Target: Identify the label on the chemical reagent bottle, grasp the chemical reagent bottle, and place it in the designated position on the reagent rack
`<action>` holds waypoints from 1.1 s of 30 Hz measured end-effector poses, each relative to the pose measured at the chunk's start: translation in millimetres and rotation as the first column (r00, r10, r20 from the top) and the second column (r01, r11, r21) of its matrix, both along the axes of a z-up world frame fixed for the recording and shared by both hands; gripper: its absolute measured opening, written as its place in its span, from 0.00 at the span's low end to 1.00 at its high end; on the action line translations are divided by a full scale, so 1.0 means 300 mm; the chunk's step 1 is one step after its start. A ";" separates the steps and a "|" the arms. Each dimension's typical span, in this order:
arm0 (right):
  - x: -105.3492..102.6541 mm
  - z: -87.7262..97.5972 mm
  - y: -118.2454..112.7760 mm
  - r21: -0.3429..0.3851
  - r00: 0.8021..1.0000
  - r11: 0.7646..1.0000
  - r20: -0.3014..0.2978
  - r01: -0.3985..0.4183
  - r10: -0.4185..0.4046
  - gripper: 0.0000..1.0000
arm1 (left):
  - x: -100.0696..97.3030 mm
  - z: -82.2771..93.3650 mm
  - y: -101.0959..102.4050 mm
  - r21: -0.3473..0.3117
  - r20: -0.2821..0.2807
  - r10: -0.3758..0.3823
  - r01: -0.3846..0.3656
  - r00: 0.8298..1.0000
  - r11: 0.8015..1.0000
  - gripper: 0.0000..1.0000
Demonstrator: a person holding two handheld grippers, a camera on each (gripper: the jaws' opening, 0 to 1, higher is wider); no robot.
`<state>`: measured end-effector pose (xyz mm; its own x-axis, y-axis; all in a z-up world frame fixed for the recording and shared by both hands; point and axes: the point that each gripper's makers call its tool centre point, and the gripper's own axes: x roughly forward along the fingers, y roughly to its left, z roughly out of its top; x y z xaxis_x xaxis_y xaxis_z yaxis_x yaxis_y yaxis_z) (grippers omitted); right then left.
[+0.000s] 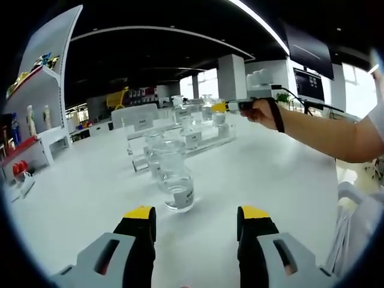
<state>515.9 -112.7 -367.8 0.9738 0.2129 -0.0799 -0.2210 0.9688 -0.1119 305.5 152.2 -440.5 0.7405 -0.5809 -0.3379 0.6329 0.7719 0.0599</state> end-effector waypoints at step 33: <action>0.009 -0.153 -0.007 0.011 0.991 1.000 -0.129 0.021 -0.019 0.21 | 0.010 0.011 0.013 -0.004 0.008 0.007 -0.007 1.000 1.000 0.55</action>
